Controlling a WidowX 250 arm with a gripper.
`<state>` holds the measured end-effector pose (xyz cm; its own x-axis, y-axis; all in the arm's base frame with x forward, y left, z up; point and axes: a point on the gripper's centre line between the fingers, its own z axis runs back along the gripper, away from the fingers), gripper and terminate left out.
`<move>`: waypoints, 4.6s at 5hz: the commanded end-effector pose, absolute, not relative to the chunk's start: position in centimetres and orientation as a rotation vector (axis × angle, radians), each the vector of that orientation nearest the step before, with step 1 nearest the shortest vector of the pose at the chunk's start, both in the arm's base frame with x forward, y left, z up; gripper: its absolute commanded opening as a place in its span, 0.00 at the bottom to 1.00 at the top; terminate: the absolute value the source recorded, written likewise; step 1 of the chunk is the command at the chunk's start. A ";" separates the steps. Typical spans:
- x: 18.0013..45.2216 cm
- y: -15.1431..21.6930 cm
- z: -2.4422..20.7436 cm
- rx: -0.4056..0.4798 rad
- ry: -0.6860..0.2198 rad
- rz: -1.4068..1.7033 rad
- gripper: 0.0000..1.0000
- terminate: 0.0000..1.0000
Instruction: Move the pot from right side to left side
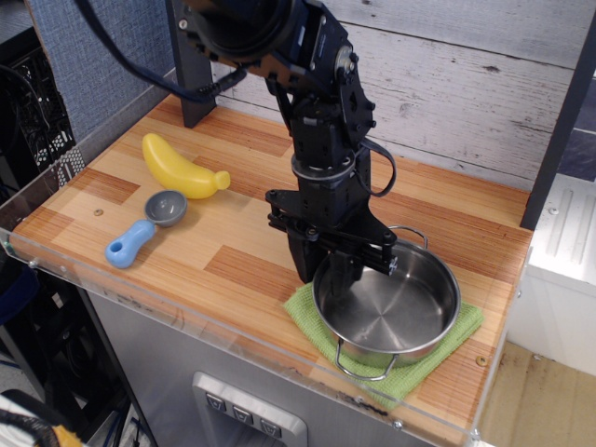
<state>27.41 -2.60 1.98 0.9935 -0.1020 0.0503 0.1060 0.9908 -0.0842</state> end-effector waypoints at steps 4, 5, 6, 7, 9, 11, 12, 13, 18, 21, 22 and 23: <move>29.1 -3.6 4.7 -0.081 -0.135 -0.130 1.00 0.00; 28.9 -3.4 4.3 -0.065 -0.133 -0.124 0.00 0.00; 29.0 -3.3 4.3 -0.055 -0.134 -0.125 0.00 0.00; 29.0 -3.2 4.3 -0.052 -0.135 -0.124 0.00 0.00; 30.7 -1.1 6.8 -0.084 -0.164 -0.068 0.00 0.00; 33.7 3.9 7.5 -0.081 -0.178 0.026 0.00 0.00; 35.2 6.5 6.2 -0.071 -0.165 0.064 0.00 0.00; 35.8 8.5 5.2 -0.066 -0.148 0.095 0.00 0.00; 34.6 10.1 9.0 -0.084 -0.136 0.081 1.00 0.00; 32.8 9.2 13.8 -0.030 -0.104 0.041 1.00 0.00; 32.9 9.0 14.2 -0.096 -0.118 -0.115 1.00 0.00; 32.9 9.0 14.2 -0.096 -0.118 -0.115 1.00 0.00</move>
